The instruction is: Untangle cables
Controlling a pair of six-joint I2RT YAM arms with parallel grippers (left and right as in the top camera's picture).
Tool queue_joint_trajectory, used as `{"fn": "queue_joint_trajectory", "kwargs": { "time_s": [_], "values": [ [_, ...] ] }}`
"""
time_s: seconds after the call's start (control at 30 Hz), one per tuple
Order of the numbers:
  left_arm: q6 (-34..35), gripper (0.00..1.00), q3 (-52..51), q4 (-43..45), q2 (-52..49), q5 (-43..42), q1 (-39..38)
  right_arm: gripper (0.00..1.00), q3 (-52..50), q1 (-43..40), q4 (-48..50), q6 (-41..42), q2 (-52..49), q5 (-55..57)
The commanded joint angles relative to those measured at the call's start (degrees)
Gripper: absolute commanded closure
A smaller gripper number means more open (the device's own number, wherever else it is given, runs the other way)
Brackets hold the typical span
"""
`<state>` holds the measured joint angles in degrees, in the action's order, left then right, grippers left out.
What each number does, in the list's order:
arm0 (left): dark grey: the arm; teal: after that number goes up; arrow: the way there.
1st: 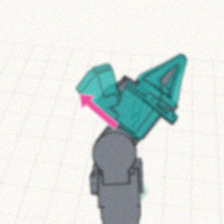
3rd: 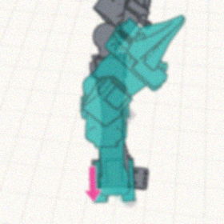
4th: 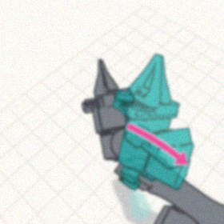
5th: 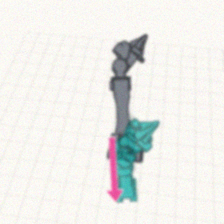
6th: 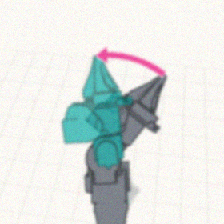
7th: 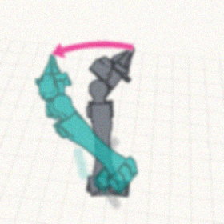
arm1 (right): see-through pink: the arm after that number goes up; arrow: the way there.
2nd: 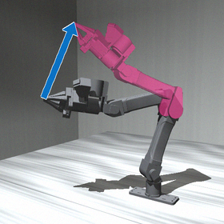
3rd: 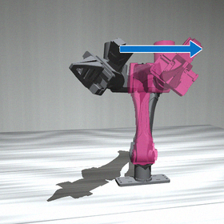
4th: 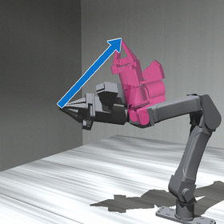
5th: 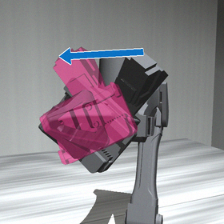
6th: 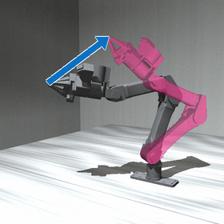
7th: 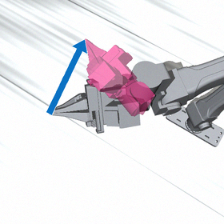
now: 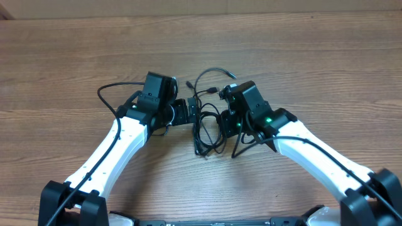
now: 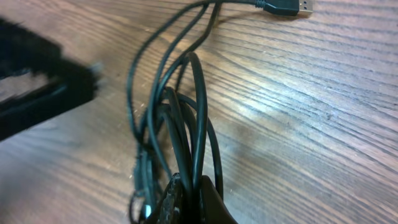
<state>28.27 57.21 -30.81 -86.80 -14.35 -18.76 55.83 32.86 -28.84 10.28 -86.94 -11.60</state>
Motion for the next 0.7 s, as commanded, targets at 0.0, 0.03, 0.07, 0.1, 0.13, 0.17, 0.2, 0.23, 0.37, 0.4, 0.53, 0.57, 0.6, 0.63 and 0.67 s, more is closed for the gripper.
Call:
{"fn": "queue_joint_trajectory", "kwargs": {
  "time_s": [0.0, 0.03, 0.07, 0.1, 0.13, 0.17, 0.2, 0.23, 0.37, 0.4, 0.53, 0.57, 0.6, 0.63, 0.67],
  "values": [
    [3.3, 0.01, -0.52, 0.74, -1.81, -0.7, -0.42, 0.96, 0.94, 1.64, -0.44, -2.99, 2.47, -0.44],
    [4.74, 0.01, -0.52, 1.01, -2.34, -0.85, -0.44, 0.96, 0.94, 2.16, -0.48, -3.32, 3.06, -0.04],
    [6.47, 0.01, -0.52, 1.38, -3.06, -0.96, -0.44, 0.96, 0.94, 2.71, -0.48, -3.32, 3.67, 0.57],
    [7.82, 0.0, -0.52, 1.88, -3.74, -1.38, -0.44, 0.96, 0.94, 3.3, -0.48, -3.32, 4.28, 1.25],
    [8.72, 0.0, -0.52, 3.04, -4.5, -2.51, -0.44, 0.96, 0.94, 4.15, -0.52, -3.3, 5.16, 1.97],
    [9.33, 0.0, -0.52, 4.44, -5.29, -4.26, -0.44, 0.96, 0.94, 4.66, -0.55, -3.32, 5.75, 2.19],
    [9.51, 0.0, -0.52, 6.32, -6.29, -6.86, -0.46, 0.96, 0.94, 5.27, -0.55, -3.3, 6.58, 2.64],
    [9.51, 0.03, -0.52, 7.82, -7.26, -9.03, -0.46, 0.96, 0.94, 5.73, -0.55, -3.3, 7.34, 3.23],
    [11.82, 0.29, -0.52, 7.89, -11.37, -13.57, -0.46, 0.96, 0.94, 6.19, -0.92, -2.73, 10.97, 8.52],
    [11.85, 0.33, -0.52, 7.08, -12.22, -13.84, -0.46, 0.96, 0.94, 6.19, -0.92, -1.75, 12.02, 10.27],
    [12.02, 0.64, -0.52, 5.49, -14.51, -15.61, -0.44, 0.96, 0.94, 6.12, -0.24, 2.43, 17.16, 15.39],
    [12.04, 0.8, -0.52, 5.53, -14.73, -16.55, -0.44, 0.96, 0.94, 6.12, -0.24, 3.67, 18.53, 16.85],
    [12.04, 0.93, -0.52, 5.55, -14.75, -17.51, -0.44, 0.96, 0.94, 6.12, -0.37, 5.09, 19.93, 18.69],
    [12.02, 0.96, -0.52, 5.55, -14.75, -18.03, -0.44, 0.96, 0.94, 6.12, -0.74, 6.75, 21.24, 20.92],
    [11.98, 0.96, -0.46, 5.53, -14.64, -18.64, -0.17, 0.96, 0.94, 6.12, -1.77, 10.12, 23.28, 25.16]
  ]
}}
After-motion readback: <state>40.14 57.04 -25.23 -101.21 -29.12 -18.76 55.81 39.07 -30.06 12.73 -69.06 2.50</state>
